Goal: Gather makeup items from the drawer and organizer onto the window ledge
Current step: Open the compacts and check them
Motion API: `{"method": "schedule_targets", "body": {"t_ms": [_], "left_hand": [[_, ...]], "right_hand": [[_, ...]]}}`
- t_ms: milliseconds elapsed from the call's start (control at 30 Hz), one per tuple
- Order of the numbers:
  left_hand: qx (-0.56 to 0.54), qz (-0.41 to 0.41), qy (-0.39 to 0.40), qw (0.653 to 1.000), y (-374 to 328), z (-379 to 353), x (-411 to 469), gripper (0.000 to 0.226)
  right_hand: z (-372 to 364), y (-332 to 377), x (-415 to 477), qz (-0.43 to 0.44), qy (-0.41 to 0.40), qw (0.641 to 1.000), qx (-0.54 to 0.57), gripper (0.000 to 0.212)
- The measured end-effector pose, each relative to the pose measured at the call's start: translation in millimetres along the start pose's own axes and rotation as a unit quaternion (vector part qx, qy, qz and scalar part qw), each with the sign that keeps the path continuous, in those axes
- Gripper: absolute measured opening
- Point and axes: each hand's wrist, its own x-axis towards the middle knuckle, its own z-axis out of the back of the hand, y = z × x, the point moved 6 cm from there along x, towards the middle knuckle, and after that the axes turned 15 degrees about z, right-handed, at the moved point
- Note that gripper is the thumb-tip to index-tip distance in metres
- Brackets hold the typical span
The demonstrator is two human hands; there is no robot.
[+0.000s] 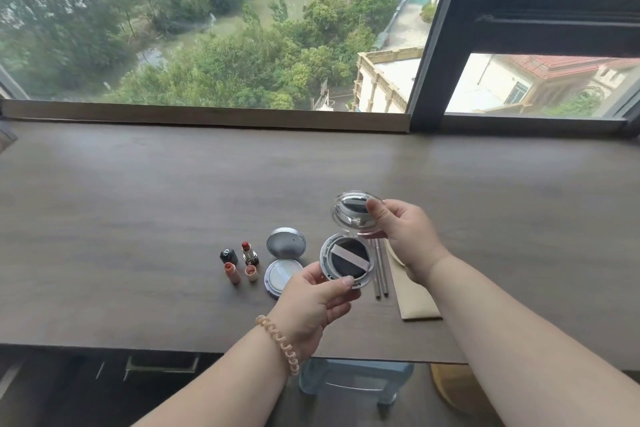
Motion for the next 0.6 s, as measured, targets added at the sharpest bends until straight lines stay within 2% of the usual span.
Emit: {"method": "schedule_targets", "body": {"t_ms": [100,233,333,433,533,600], "left_hand": [[0.036,0.017,-0.053,0.998,8.7,5.4,4.2,0.018],[0.014,0.016,-0.116,0.993,18.2,15.2,12.6,0.013],[-0.004,0.024,-0.174,0.984,24.9,24.3,22.1,0.023],[0.023,0.022,-0.24,0.97,28.9,33.7,32.6,0.035],[0.041,0.022,-0.269,0.962,31.2,35.4,39.2,0.035],[0.044,0.028,-0.282,0.958,33.4,35.6,41.6,0.032]], "right_hand": [[-5.9,-12.8,1.0,-0.024,0.0,1.0,-0.008,0.047],[-14.8,-30.9,-0.1,-0.056,0.025,0.998,-0.012,0.05],[-18.8,-45.7,1.1,-0.081,0.044,0.996,-0.021,0.056],[-20.4,-60.8,3.3,-0.101,0.059,0.992,-0.051,0.059],[-22.2,-74.8,7.9,-0.109,0.068,0.988,-0.084,0.051],[-23.9,-79.9,11.1,-0.107,0.081,0.984,-0.116,0.037]]}}
